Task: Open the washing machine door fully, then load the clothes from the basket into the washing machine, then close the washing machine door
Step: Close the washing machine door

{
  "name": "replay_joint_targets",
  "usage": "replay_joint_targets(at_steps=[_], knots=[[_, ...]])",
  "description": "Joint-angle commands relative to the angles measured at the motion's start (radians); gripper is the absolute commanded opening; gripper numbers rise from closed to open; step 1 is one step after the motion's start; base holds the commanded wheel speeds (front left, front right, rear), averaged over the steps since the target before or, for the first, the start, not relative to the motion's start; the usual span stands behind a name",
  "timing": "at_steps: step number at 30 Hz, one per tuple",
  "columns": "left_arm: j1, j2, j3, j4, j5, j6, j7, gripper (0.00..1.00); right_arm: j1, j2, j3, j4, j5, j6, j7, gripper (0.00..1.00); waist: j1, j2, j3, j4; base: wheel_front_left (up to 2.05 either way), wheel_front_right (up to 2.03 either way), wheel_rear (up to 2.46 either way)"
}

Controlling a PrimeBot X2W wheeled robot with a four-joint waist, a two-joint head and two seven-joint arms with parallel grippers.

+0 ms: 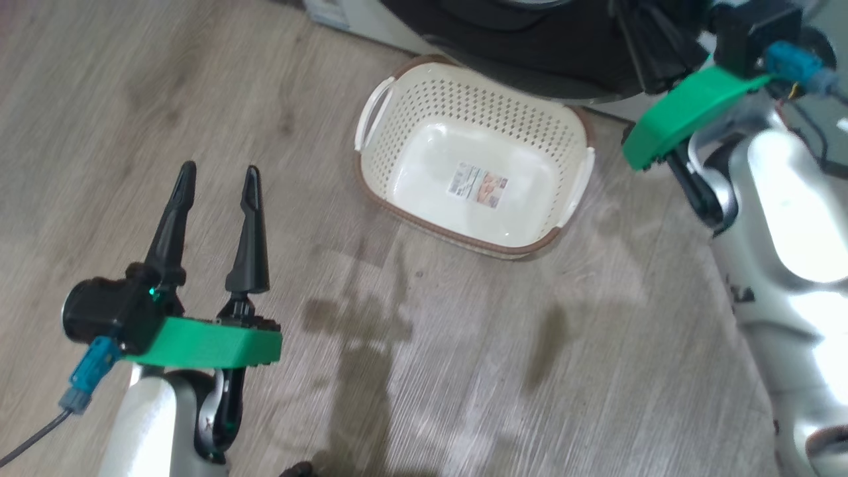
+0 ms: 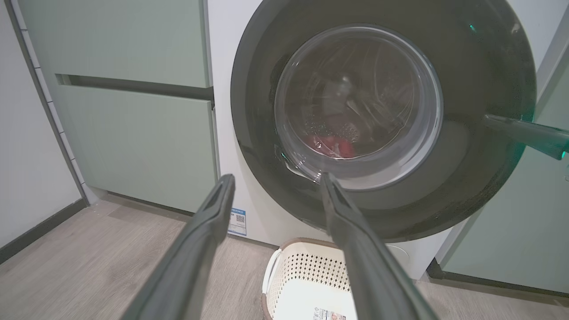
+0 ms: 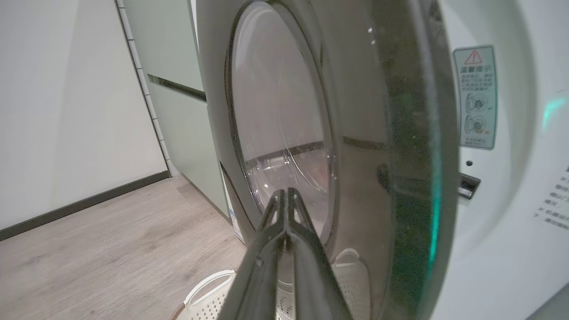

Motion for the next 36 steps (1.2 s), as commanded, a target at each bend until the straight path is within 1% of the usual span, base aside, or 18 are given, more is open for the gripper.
replay_joint_targets(at_steps=[1, 6, 12, 20, 27, 36], knots=[[-0.033, 0.003, 0.042, -0.031, 0.009, -0.009, -0.005, 1.0, -0.046, 0.003, 0.012, -0.007, 0.009, 0.0, -0.014, 0.0, -0.0003, 0.0, 0.023, 0.021, 0.0, 0.0, 0.0], [-0.044, -0.005, 0.05, -0.03, 0.014, -0.02, -0.005, 1.0, -0.103, -0.004, 0.008, 0.047, 0.019, 0.0, -0.036, 0.0, -0.0003, 0.0, 0.039, 0.03, 0.0, 0.0, 0.0], [-0.051, -0.008, 0.058, -0.032, 0.016, -0.028, -0.005, 1.0, -0.142, -0.011, 0.003, 0.081, 0.019, 0.0, -0.051, 0.0, -0.0003, 0.0, 0.049, 0.031, 0.0, 0.0, 0.0], [-0.056, -0.008, 0.051, -0.04, 0.005, -0.024, -0.005, 1.0, -0.198, -0.018, -0.009, 0.113, 0.017, 0.0, -0.051, 0.0, -0.0003, 0.0, 0.067, 0.033, 0.0, 0.0, 0.0], [-0.072, -0.008, 0.038, -0.048, -0.006, -0.019, -0.005, 1.0, -0.283, -0.027, -0.066, 0.171, 0.011, 0.0, -0.039, 0.0, -0.0003, 0.0, 0.102, 0.048, 0.0, 0.0, 0.0], [-0.094, -0.008, 0.021, -0.044, -0.021, -0.014, -0.005, 1.0, -0.437, -0.045, -0.123, 0.311, -0.019, 0.0, -0.037, 0.0, -0.0003, 0.0, 0.139, 0.069, 0.0, 0.0, 0.0]])
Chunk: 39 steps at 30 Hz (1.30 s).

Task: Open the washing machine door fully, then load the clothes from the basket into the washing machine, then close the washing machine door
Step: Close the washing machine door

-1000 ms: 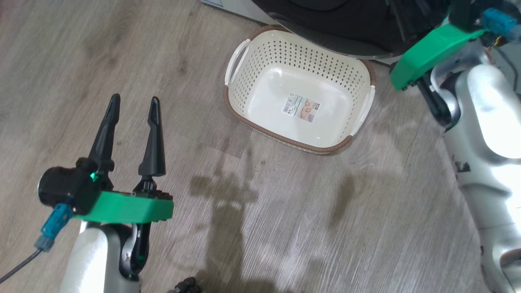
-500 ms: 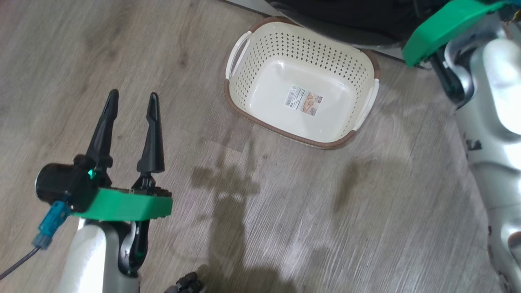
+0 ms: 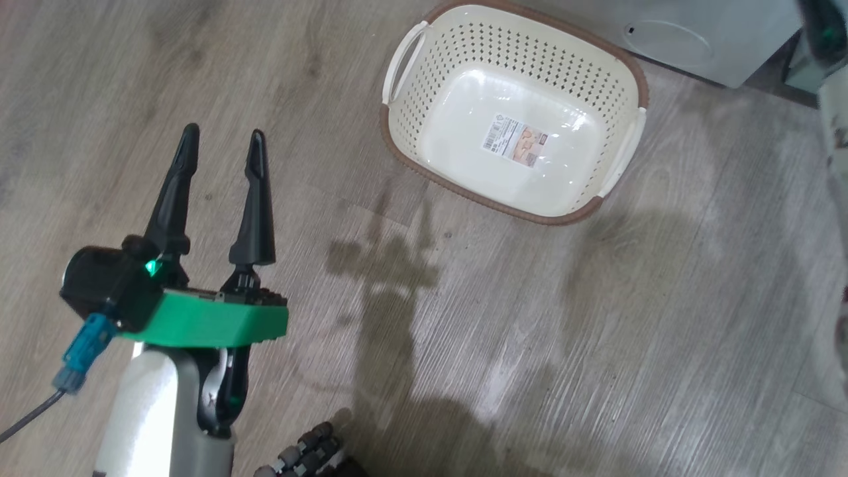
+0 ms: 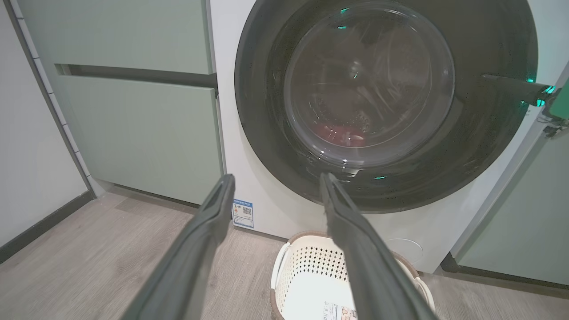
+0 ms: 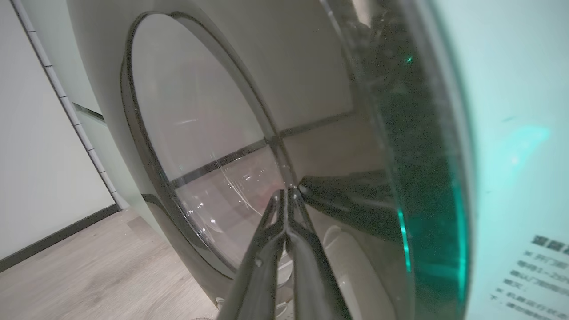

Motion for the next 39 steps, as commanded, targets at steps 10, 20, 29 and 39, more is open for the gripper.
replay_joint_targets(at_steps=[10, 20, 29, 39], knots=[[-0.035, 0.012, 0.017, -0.027, -0.018, 0.013, -0.005, 1.0, -0.14, -0.01, -0.052, 0.11, -0.048, 0.0, -0.042, 0.0, -0.0001, 0.0, 0.011, 0.014, 0.0, 0.0, 0.0], [-0.024, 0.012, 0.012, -0.008, -0.005, 0.01, -0.005, 1.0, -0.129, 0.032, 0.002, 0.205, -0.04, 0.0, -0.1, 0.0, -0.0001, 0.0, -0.035, 0.002, 0.0, 0.0, 0.0], [0.032, 0.012, 0.033, 0.032, 0.045, -0.018, -0.005, 1.0, 0.076, 0.084, 0.108, 0.161, 0.106, 0.0, -0.166, 1.0, -0.0001, 0.0, -0.166, -0.067, 0.0, 0.0, 0.0], [0.09, 0.02, 0.048, 0.069, 0.079, -0.046, -0.005, 1.0, 0.356, 0.086, 0.11, -0.058, 0.166, 0.0, -0.19, 1.0, -0.0001, 0.0, -0.276, -0.173, 0.0, 0.0, 0.0]])
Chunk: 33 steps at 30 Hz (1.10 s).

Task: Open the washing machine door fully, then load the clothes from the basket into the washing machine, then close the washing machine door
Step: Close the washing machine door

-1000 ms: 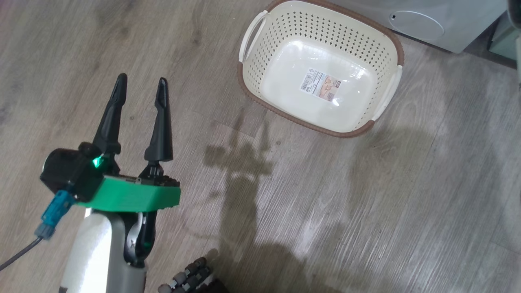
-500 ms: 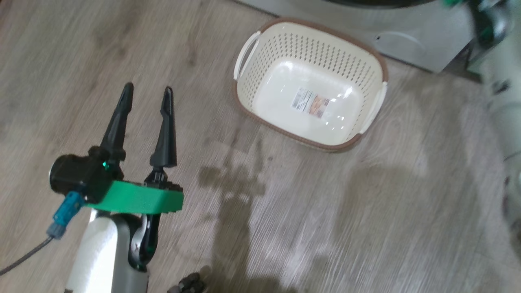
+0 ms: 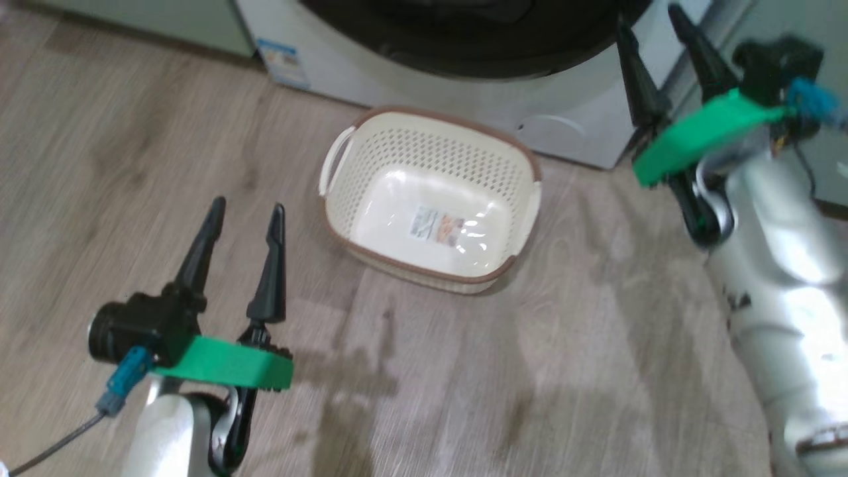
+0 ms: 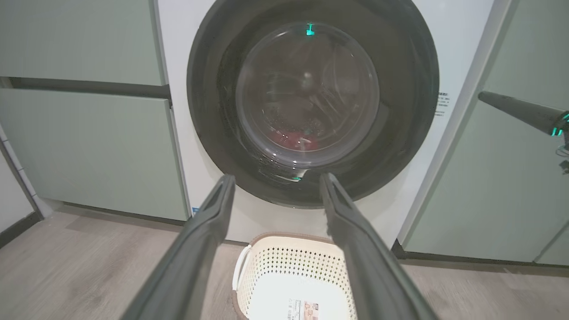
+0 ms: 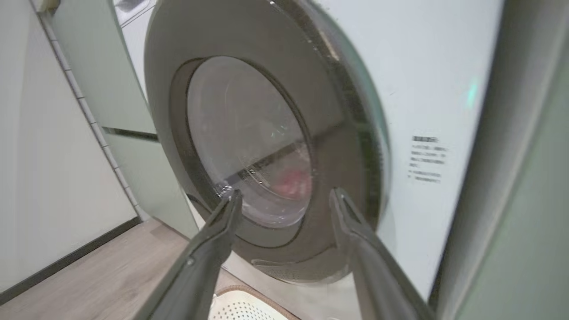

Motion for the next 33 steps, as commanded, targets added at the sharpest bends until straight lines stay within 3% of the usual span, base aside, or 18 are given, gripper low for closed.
replay_joint_targets(at_steps=[1, 13, 20, 33], knots=[[0.002, 0.018, 0.039, -0.024, 0.01, -0.003, -0.005, 1.0, 0.043, 0.021, -0.009, -0.062, -0.004, 0.0, -0.01, 1.0, 0.0001, -0.0001, -0.045, -0.046, 0.0, 0.0, 0.0], [0.059, 0.038, 0.035, 0.0, 0.024, -0.01, -0.005, 1.0, 0.42, 0.083, -0.151, -0.37, -0.124, 0.0, -0.008, 1.0, 0.0001, -0.0001, -0.127, -0.149, 0.0, 0.0, 0.0], [0.101, 0.046, 0.028, 0.014, 0.025, -0.006, -0.005, 1.0, 0.66, 0.121, -0.224, -0.576, -0.186, 0.0, 0.06, 1.0, 0.0001, -0.0001, -0.184, -0.206, 0.0, 0.0, 0.0], [0.174, 0.055, 0.014, -0.004, 0.025, 0.008, -0.003, 1.0, 0.905, 0.131, -0.295, -0.824, -0.192, 0.0, 0.155, 1.0, 0.0001, -0.0001, -0.242, -0.264, 0.0, 0.0, 0.0]])
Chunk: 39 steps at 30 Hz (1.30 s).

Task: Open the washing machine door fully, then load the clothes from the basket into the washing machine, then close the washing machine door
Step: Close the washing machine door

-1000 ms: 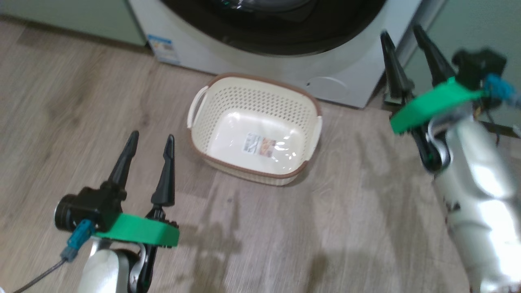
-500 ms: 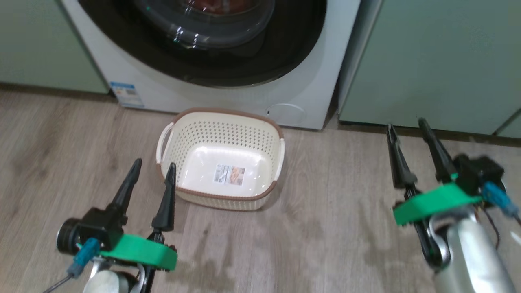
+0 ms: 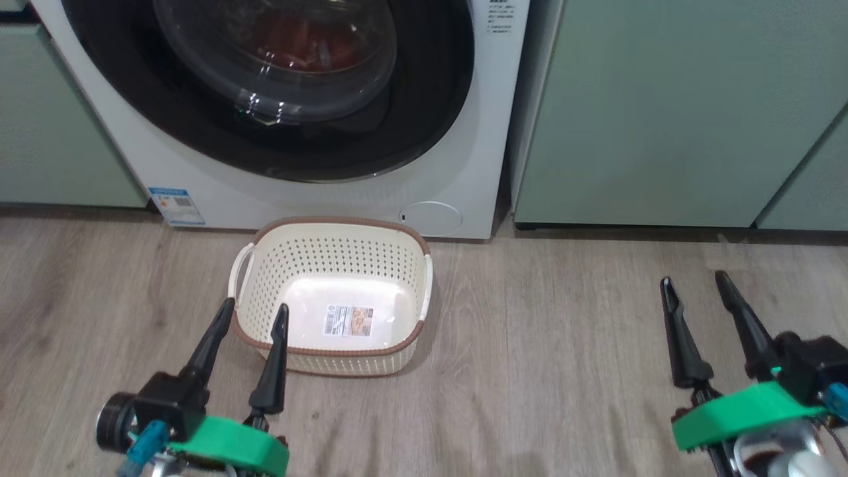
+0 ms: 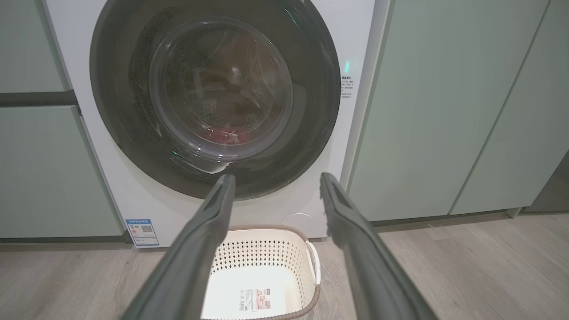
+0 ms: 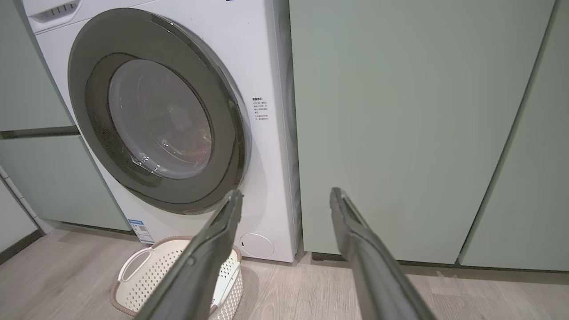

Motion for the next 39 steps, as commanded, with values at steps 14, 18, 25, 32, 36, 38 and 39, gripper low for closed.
replay_joint_targets(at_steps=[14, 18, 25, 32, 36, 38, 39], knots=[[0.018, 0.015, 0.026, -0.064, -0.011, 0.028, 0.0, 1.0, 0.084, -0.002, -0.002, -0.134, 0.016, 0.0, 0.032, 1.0, 0.0001, -0.0001, -0.022, -0.023, 0.0, 0.0, 0.0], [0.018, 0.017, 0.025, -0.067, -0.012, 0.031, 0.002, 1.0, 0.085, -0.002, -0.006, -0.141, 0.016, 0.0, 0.033, 1.0, 0.0001, -0.0001, -0.021, -0.023, 0.0, 0.0, 0.0], [0.012, 0.02, 0.021, -0.065, -0.017, 0.037, 0.007, 1.0, 0.082, -0.002, -0.007, -0.143, 0.017, 0.0, 0.035, 1.0, 0.0001, -0.0001, -0.02, -0.022, 0.0, 0.0, 0.0], [0.009, 0.025, 0.022, -0.065, -0.021, 0.045, 0.008, 1.0, 0.079, -0.002, -0.006, -0.14, 0.018, 0.0, 0.032, 1.0, 0.0001, -0.0001, -0.018, -0.018, 0.0, 0.0, 0.0], [0.009, 0.028, 0.022, -0.066, -0.023, 0.049, 0.008, 1.0, 0.078, -0.002, -0.007, -0.141, 0.017, 0.0, 0.032, 1.0, 0.0001, -0.0001, -0.016, -0.018, 0.0, 0.0, 0.0], [0.01, 0.028, 0.022, -0.066, -0.024, 0.053, 0.01, 1.0, 0.078, -0.002, -0.006, -0.142, 0.017, 0.0, 0.032, 1.0, 0.0001, -0.0001, -0.015, -0.018, 0.0, 0.0, 0.0], [0.01, 0.029, 0.022, -0.066, -0.025, 0.054, 0.011, 1.0, 0.078, -0.002, -0.006, -0.142, 0.017, 0.0, 0.032, 1.0, 0.0001, -0.0001, -0.015, -0.018, 0.0, 0.0, 0.0]])
